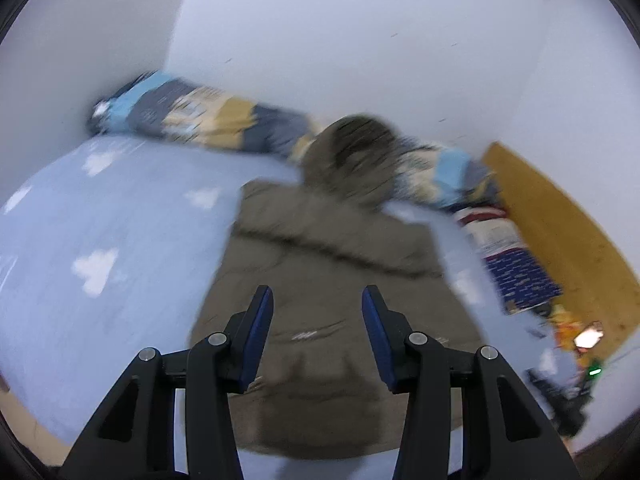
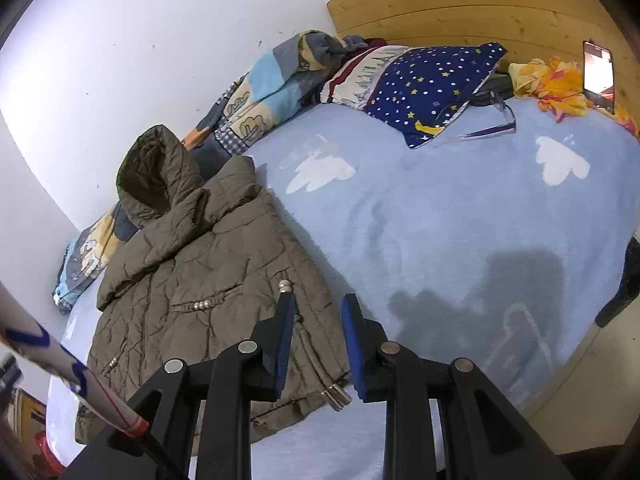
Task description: Fold large clothes
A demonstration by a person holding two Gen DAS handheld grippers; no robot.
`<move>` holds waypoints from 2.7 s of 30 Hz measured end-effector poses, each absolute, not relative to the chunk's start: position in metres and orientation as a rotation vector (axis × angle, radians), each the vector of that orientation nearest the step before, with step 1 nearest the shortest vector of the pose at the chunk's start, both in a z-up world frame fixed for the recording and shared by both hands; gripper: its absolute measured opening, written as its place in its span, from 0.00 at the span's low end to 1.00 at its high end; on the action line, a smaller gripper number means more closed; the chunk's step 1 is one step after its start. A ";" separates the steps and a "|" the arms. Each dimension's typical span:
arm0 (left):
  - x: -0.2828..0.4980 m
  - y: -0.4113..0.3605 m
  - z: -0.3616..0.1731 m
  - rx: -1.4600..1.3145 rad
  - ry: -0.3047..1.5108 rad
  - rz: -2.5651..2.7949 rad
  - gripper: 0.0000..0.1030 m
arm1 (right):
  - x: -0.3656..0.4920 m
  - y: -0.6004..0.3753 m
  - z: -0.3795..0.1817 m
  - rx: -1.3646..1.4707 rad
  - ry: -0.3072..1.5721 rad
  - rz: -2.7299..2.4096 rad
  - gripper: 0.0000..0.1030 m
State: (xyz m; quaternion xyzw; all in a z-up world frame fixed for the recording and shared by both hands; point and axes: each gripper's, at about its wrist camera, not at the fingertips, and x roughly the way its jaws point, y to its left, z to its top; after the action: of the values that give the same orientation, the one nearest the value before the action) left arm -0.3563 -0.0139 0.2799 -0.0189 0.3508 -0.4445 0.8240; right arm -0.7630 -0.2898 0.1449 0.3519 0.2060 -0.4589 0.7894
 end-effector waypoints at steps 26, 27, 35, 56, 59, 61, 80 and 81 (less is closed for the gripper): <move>-0.329 -0.067 0.081 0.207 1.171 -0.748 0.56 | -0.661 -0.276 0.092 0.639 0.828 -0.783 0.29; -0.329 -0.068 0.080 0.216 1.171 -0.745 0.56 | -0.659 -0.278 0.089 0.651 0.842 -0.781 0.34; -0.343 -0.110 0.159 0.264 0.907 -0.867 0.56 | -0.652 -0.274 0.111 0.609 0.779 -0.790 0.40; -0.207 -0.187 0.159 0.185 0.852 -0.780 0.56 | -0.376 -0.399 0.173 0.509 0.902 -0.616 0.35; -0.205 -0.188 0.161 0.197 0.848 -0.771 0.56 | -0.337 -0.417 0.144 0.534 0.937 -0.630 0.35; -0.207 -0.188 0.164 0.201 0.838 -0.772 0.56 | -0.321 -0.421 0.122 0.545 0.977 -0.638 0.35; -0.230 -0.192 0.178 0.287 0.694 -0.760 0.58 | -0.336 -0.441 0.212 0.485 0.921 -0.608 0.36; -0.232 -0.193 0.177 0.284 0.696 -0.770 0.58 | -0.336 -0.445 0.222 0.482 0.908 -0.613 0.36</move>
State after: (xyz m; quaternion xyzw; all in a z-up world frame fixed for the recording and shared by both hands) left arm -0.2316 -0.1928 0.1774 0.1354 0.3314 -0.3667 0.8587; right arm -0.3360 -0.4446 0.2221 0.2271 0.4274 -0.2883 0.8262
